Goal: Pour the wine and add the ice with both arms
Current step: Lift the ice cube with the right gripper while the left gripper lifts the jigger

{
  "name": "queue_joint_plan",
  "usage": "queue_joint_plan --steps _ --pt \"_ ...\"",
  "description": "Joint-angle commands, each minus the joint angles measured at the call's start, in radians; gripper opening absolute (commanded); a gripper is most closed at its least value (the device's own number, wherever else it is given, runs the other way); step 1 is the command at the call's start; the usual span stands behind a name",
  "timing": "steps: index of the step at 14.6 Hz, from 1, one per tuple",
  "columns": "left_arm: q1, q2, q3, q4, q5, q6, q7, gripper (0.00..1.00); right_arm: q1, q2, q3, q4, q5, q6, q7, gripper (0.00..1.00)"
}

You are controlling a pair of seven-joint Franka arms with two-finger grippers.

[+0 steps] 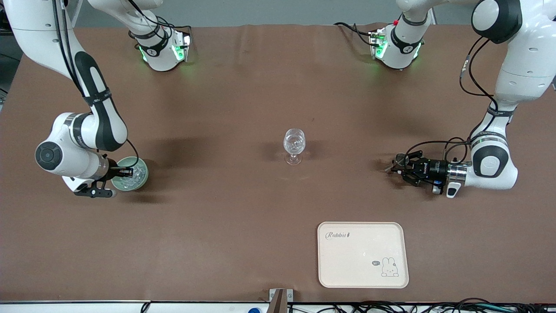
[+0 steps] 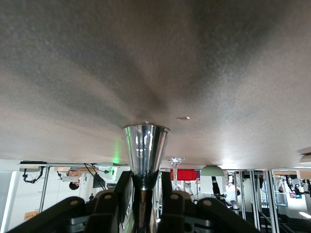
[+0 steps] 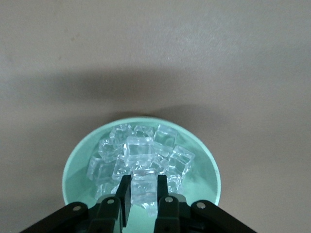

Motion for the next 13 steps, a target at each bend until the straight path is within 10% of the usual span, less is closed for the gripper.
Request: queue_joint_plan --steps 1,6,13 --pt "0.015 0.001 -0.005 0.002 -0.017 -0.025 -0.010 0.26 0.003 -0.060 -0.002 0.021 0.007 -0.054 0.033 0.08" --pt "0.013 0.001 -0.005 0.005 -0.029 -0.026 -0.021 0.17 -0.007 -0.098 -0.003 0.207 0.001 -0.266 0.033 0.06" --pt "-0.002 -0.009 -0.015 0.028 -0.060 -0.028 -0.038 0.01 0.003 -0.290 -0.003 0.207 -0.022 -0.375 0.032 0.06"
